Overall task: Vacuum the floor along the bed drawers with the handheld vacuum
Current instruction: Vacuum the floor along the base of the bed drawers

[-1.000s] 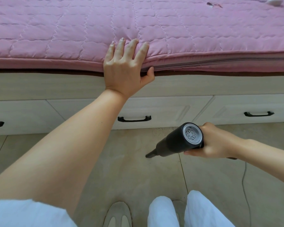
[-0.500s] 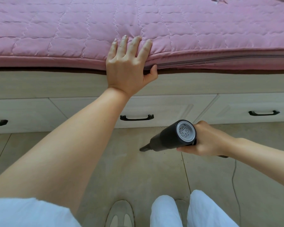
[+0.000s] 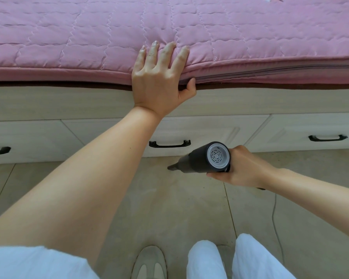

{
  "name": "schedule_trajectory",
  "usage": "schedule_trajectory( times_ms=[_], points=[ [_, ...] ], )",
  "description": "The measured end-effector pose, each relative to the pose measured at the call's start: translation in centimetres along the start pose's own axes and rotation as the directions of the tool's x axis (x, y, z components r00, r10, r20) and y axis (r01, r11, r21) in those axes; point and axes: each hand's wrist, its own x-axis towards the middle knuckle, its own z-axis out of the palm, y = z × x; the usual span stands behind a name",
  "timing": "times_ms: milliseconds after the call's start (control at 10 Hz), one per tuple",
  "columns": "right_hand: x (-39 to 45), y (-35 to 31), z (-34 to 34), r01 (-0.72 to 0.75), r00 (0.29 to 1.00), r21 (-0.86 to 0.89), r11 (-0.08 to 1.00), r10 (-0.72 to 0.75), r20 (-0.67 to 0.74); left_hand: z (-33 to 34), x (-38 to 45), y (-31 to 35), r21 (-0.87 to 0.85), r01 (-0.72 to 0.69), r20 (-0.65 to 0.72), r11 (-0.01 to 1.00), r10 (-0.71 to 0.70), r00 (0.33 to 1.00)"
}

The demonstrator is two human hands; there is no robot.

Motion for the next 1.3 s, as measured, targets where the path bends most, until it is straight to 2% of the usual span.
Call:
schedule_trajectory(
  times_ms=[300,600,1100,1300],
  points=[
    [-0.6,-0.3,-0.1,0.043,0.996,0.046,0.998,-0.047,0.073,0.0,-0.1,0.0,0.009,-0.003,-0.004,1.000,0.003,1.000],
    [-2.0,1.5,-1.3,-0.019,1.000,-0.003,1.000,0.019,0.013,0.0,-0.1,-0.1,0.020,-0.010,0.003,1.000,0.010,1.000],
    [-4.0,2.6,-4.0,0.010,0.971,0.075,0.997,-0.028,0.237,-0.3,0.1,0.1,0.024,-0.004,0.022,1.000,0.003,1.000],
    [-4.6,2.2,-3.1,0.028,0.984,0.086,0.996,-0.043,0.175,-0.3,0.1,0.2,0.031,-0.003,0.020,1.000,0.003,1.000]
  ],
)
